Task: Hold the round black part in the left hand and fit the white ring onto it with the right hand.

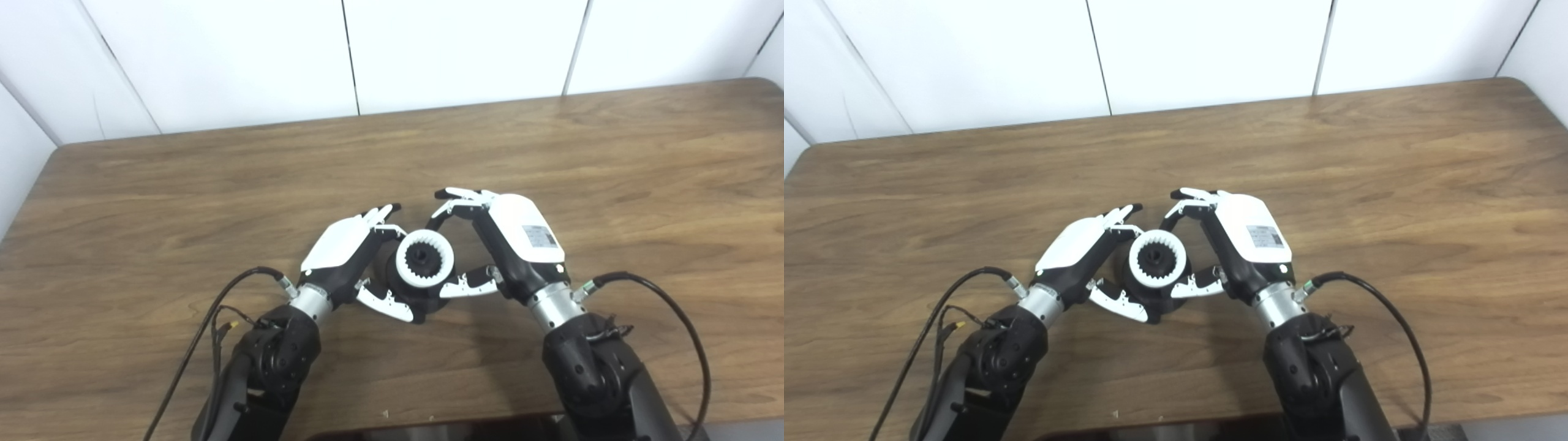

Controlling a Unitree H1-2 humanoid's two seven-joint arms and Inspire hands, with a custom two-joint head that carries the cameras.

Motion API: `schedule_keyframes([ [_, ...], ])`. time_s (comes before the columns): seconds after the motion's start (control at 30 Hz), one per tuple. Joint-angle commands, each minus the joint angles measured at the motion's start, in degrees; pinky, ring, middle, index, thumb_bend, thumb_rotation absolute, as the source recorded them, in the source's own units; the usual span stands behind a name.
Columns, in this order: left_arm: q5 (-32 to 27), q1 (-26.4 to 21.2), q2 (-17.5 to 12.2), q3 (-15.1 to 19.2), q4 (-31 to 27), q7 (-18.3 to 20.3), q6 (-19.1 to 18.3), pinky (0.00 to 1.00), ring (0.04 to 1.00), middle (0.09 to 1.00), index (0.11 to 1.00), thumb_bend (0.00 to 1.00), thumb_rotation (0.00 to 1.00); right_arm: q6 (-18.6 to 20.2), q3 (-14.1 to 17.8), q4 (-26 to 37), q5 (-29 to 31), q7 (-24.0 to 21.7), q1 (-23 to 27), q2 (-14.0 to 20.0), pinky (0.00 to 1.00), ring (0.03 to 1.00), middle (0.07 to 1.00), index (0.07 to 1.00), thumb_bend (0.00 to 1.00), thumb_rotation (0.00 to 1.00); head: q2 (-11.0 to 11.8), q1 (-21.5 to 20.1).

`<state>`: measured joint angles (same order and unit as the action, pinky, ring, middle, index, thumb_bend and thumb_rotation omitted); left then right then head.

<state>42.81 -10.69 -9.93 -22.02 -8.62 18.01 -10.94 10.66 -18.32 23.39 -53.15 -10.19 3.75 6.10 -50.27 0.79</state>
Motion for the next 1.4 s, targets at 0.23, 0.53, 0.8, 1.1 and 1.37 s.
schedule_keyframes([
  [0.23,1.2,-1.2,0.5,-0.4,-3.3,-0.9,0.0,1.0,1.0,1.0,0.585,0.95,0.29,-1.2,-0.4,-1.9,-0.7,1.3,3.3,-0.7,0.87,0.789,0.829,0.493,0.52,0.15,-0.2,0.2],
  [0.53,1.3,-1.2,0.7,-0.6,-3.1,-1.2,0.0,1.0,1.0,1.0,0.588,0.94,0.3,-0.8,-0.6,-2.6,-1.1,0.8,4.8,-0.4,0.87,0.781,0.827,0.494,0.52,0.15,-0.3,0.2],
  [0.8,1.2,-1.4,0.7,-0.4,-3.3,-1.1,-0.3,1.0,1.0,1.0,0.583,0.94,0.29,2.8,-1.4,-1.6,-3.7,-6.4,5.1,1.3,0.86,0.83,0.883,0.675,0.81,0.29,-0.4,0.3],
  [1.1,0.2,-1.6,0.4,0.0,-3.2,-1.0,0.0,1.0,1.0,1.0,0.585,0.95,0.29,6.3,-1.4,1.4,-4.5,-15.9,5.3,3.2,0.87,0.923,0.972,0.89,1.0,0.49,-0.4,0.2],
  [1.37,0.3,-2.0,0.2,0.0,-3.3,-0.9,-0.3,1.0,1.0,1.0,0.585,0.94,0.3,6.3,-1.2,2.0,-4.4,-17.4,5.8,3.5,0.9,0.936,0.992,0.941,1.0,0.47,-0.6,0.3],
])
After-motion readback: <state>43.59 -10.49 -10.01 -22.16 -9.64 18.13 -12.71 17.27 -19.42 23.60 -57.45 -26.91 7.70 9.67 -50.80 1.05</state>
